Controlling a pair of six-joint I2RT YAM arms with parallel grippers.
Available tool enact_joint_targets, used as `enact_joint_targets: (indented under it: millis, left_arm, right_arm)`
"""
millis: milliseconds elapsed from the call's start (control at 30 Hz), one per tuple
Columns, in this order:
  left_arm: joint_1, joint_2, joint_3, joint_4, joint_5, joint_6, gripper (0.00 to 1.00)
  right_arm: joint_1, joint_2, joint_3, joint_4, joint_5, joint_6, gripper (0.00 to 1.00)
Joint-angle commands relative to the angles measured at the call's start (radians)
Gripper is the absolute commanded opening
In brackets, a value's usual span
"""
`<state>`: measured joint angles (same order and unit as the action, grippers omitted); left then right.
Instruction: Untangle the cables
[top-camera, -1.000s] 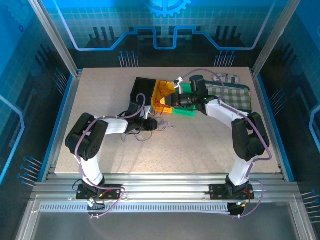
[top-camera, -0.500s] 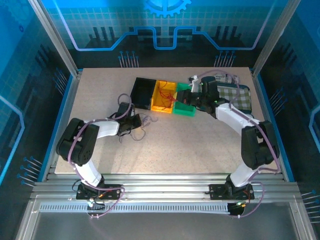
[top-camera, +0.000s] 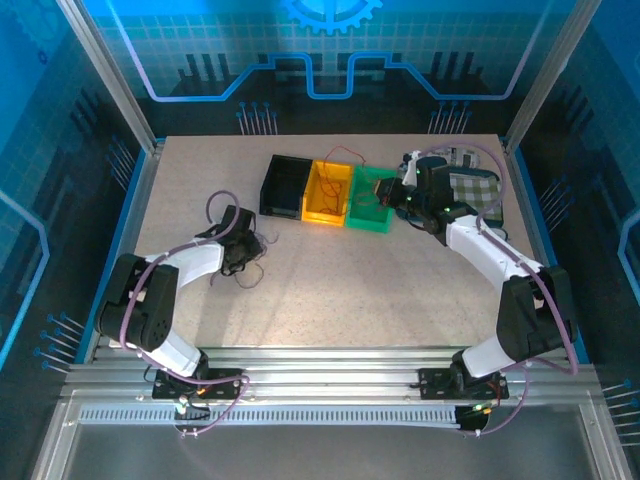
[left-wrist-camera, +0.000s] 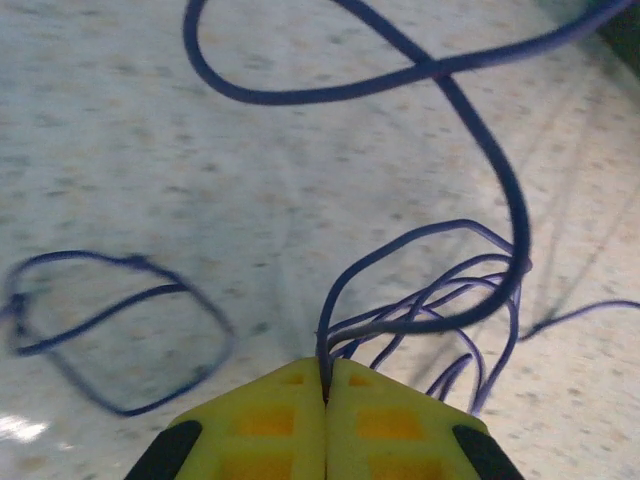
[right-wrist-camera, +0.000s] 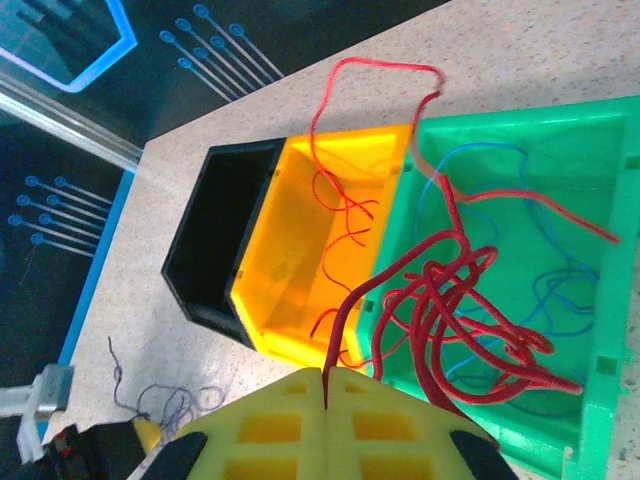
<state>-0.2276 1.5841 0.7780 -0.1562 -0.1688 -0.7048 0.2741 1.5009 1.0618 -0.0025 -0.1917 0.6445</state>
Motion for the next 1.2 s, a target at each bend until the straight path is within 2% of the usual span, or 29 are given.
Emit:
enact_joint_targets:
  millis: [0, 233, 433, 767, 800, 833, 900, 967, 1033, 1167]
  left_arm:
    - [-0.017, 0.037, 0.051, 0.093, 0.155, 0.065, 0.00]
    - [-0.052, 0.075, 0.084, 0.089, 0.156, 0.092, 0.00]
    - [-0.052, 0.079, 0.089, 0.048, 0.097, 0.061, 0.00]
    - [-0.052, 0.055, 0.083, 0.021, 0.061, 0.059, 0.00]
    - [-0.052, 0.054, 0.083, 0.021, 0.061, 0.062, 0.00]
    - [-0.052, 0.053, 0.084, 0.020, 0.060, 0.063, 0.00]
    - [-0.052, 0.056, 0.086, 0.020, 0.060, 0.065, 0.00]
    - [-0.052, 0.059, 0.089, 0.017, 0.061, 0.069, 0.00]
    - [-0.052, 0.066, 0.095, 0.013, 0.065, 0.071, 0.00]
    - [-0.052, 0.082, 0.109, 0.012, 0.080, 0.075, 0.00]
  right_arm:
    - [0.018, -0.004, 0.054, 0.009, -0.075, -0.053, 0.01]
    - [0.091, 0.081, 0.220, -0.043, -0.148, -0.130, 0.01]
    - [0.114, 0.245, 0.386, -0.101, -0.096, -0.137, 0.01]
    - [0.142, 0.523, 0.584, -0.205, -0.016, -0.144, 0.02]
    - [0.147, 0.545, 0.609, -0.233, -0.010, -0.153, 0.04]
    - [0.154, 0.560, 0.625, -0.255, -0.002, -0.156, 0.11]
    - [0.165, 0.576, 0.650, -0.294, 0.019, -0.171, 0.36]
    - [0.166, 0.564, 0.652, -0.304, 0.040, -0.182, 0.45]
    - [0.162, 0.539, 0.646, -0.307, 0.069, -0.192, 0.49]
    - [0.129, 0.483, 0.629, -0.315, 0.116, -0.194, 0.51]
